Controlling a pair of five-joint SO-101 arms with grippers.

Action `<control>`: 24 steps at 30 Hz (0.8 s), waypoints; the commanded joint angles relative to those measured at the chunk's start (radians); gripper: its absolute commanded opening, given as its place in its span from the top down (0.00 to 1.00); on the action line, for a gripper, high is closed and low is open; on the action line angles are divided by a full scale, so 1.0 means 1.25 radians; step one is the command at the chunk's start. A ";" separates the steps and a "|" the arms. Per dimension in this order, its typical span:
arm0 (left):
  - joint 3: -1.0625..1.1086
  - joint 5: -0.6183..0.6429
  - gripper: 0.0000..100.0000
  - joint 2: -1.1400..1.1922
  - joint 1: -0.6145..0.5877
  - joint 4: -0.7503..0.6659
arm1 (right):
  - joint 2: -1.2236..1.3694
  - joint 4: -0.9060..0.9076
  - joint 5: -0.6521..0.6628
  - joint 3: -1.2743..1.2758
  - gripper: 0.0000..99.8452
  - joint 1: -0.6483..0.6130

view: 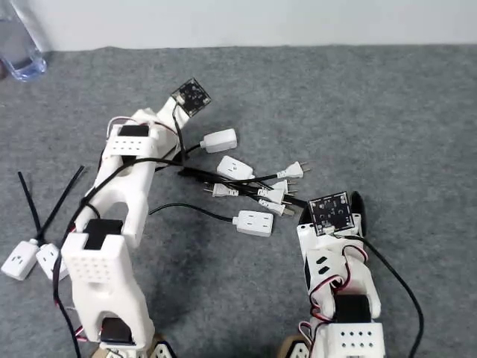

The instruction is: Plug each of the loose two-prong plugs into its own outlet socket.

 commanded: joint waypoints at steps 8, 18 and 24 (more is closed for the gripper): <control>-0.079 -0.007 0.71 0.114 0.004 -0.020 | 0.012 0.007 0.010 0.010 0.74 -0.004; -0.233 -0.006 0.80 0.228 0.005 0.047 | 0.012 0.007 0.011 0.010 0.74 -0.006; -0.252 -0.007 0.99 0.230 0.005 0.090 | 0.012 0.006 0.011 0.010 0.74 -0.004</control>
